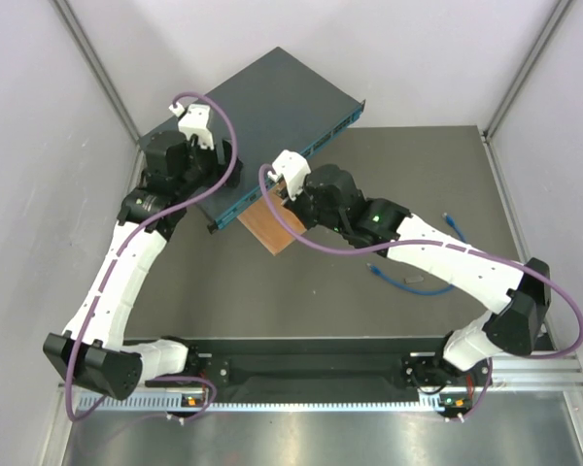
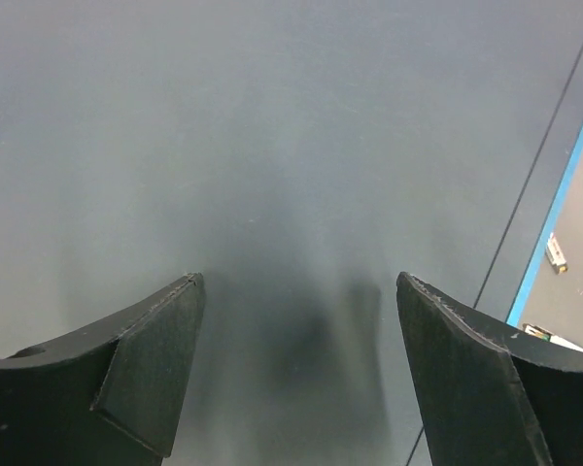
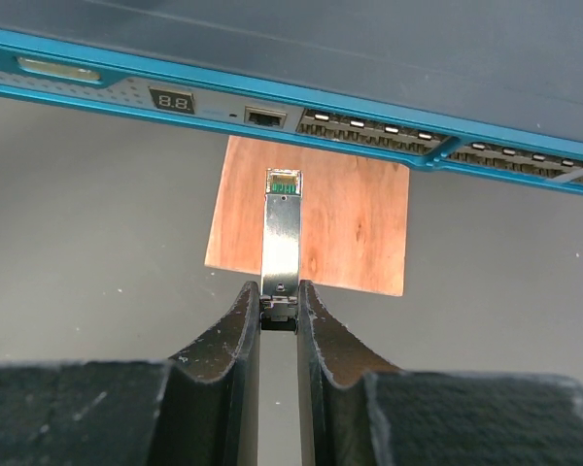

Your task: Insert the plug into the switch port

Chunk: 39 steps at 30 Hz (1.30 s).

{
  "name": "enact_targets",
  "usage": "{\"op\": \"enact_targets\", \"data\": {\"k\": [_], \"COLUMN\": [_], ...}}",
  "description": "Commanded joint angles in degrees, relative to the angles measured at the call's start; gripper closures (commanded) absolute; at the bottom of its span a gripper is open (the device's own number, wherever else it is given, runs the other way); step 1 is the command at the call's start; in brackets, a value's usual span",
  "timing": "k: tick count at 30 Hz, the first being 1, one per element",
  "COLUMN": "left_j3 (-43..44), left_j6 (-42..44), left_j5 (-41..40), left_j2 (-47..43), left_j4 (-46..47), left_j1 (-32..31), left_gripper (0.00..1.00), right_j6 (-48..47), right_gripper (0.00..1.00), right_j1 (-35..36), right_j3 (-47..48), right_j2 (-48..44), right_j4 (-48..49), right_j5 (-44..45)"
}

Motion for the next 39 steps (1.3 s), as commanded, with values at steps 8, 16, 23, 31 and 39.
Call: {"op": "enact_targets", "data": {"k": [8, 16, 23, 31, 39], "left_j3": [1.7, 1.5, 1.1, 0.8, 0.8], "left_j6": [-5.4, -6.0, -6.4, -6.8, -7.1], "left_j5": [3.0, 4.2, 5.3, 5.8, 6.3], "left_j2": [0.1, 0.1, -0.3, -0.6, -0.5], "left_j4": [-1.9, -2.3, -2.1, -1.9, -1.8], "left_j1": [2.3, 2.5, 2.6, 2.8, 2.9], "left_gripper": [0.16, 0.16, 0.15, 0.15, 0.14], "right_j6": [0.4, 0.6, 0.8, 1.3, 2.2], "right_gripper": [1.0, 1.0, 1.0, 1.0, 1.0], "right_j1": [-0.3, -0.3, -0.3, -0.5, -1.0], "right_j3": [4.4, 5.7, 6.1, 6.5, 7.7], "right_j2": [1.5, 2.3, 3.0, 3.7, 4.6], "right_j4": [1.8, 1.3, 0.9, 0.5, 0.1], "right_j5": [1.4, 1.7, 1.4, 1.3, 1.3]}}
